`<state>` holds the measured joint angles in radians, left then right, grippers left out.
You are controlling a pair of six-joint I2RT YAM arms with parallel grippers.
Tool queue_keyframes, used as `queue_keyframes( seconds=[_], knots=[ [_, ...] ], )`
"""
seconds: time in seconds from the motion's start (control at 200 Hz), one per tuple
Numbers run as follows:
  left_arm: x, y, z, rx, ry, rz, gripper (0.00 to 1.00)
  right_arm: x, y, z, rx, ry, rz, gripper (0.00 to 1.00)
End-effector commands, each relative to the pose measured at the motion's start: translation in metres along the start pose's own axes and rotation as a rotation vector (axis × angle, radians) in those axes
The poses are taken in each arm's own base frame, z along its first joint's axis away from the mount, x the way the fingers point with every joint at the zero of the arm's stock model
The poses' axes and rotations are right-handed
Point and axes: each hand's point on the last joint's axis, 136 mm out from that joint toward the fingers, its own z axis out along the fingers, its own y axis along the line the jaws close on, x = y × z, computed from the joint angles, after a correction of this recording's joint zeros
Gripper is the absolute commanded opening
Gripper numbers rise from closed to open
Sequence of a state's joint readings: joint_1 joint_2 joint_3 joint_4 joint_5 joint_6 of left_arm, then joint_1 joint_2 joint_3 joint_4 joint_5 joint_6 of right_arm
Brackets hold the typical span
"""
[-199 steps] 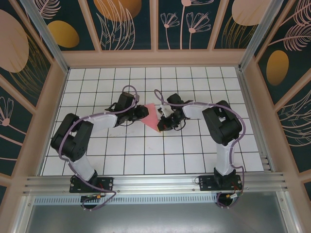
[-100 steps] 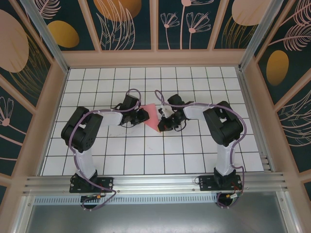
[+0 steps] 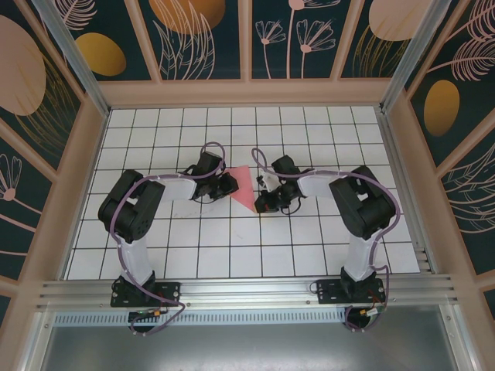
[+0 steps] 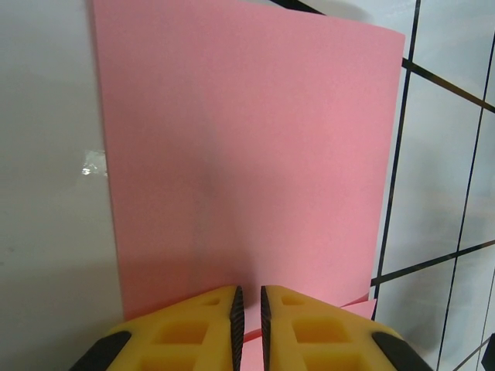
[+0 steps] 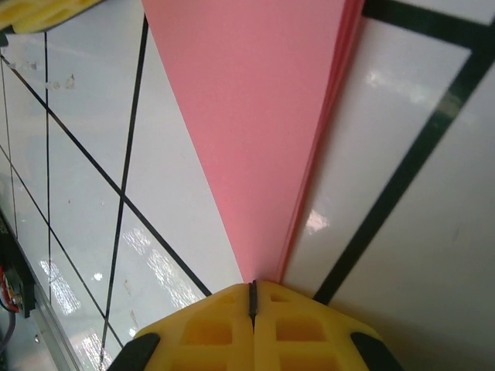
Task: Fold a paper plane with a square sheet of paper (pick it up from the middle)
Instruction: Move the paper to the center of the table, then rotate the paper at the center of the table.
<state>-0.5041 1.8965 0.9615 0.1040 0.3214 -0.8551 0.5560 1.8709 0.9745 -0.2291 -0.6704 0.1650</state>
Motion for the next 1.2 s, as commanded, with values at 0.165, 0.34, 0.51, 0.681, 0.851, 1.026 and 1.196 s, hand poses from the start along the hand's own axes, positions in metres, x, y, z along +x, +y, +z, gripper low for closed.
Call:
queue_keyframes(
  seconds=[0.165, 0.34, 0.51, 0.681, 0.851, 1.026, 1.196],
  knots=[
    [0.019, 0.051, 0.01, -0.156, 0.032, -0.062, 0.19, 0.035, -0.012, -0.008, 0.069, 0.082, 0.111, 0.06],
    [0.019, 0.043, 0.009, -0.119, 0.038, -0.055, 0.19, -0.01, 0.019, -0.029, 0.01, -0.072, 0.06, 0.05],
    [0.012, 0.018, 0.0, -0.033, 0.023, -0.043, 0.21, -0.043, 0.029, -0.037, -0.013, -0.206, 0.121, 0.06],
    [-0.009, -0.02, -0.024, 0.072, -0.054, -0.039, 0.35, -0.054, 0.025, -0.017, 0.035, -0.245, 0.222, 0.06],
    [-0.025, -0.024, -0.046, 0.063, -0.151, -0.07, 0.46, -0.068, 0.027, -0.002, 0.067, -0.274, 0.274, 0.05],
    [-0.031, -0.01, -0.062, 0.02, -0.204, -0.083, 0.51, -0.06, 0.011, 0.014, 0.114, -0.204, 0.299, 0.05],
    [-0.031, 0.0, -0.071, -0.029, -0.234, -0.082, 0.58, -0.023, -0.01, 0.024, 0.203, -0.039, 0.224, 0.04]
  ],
)
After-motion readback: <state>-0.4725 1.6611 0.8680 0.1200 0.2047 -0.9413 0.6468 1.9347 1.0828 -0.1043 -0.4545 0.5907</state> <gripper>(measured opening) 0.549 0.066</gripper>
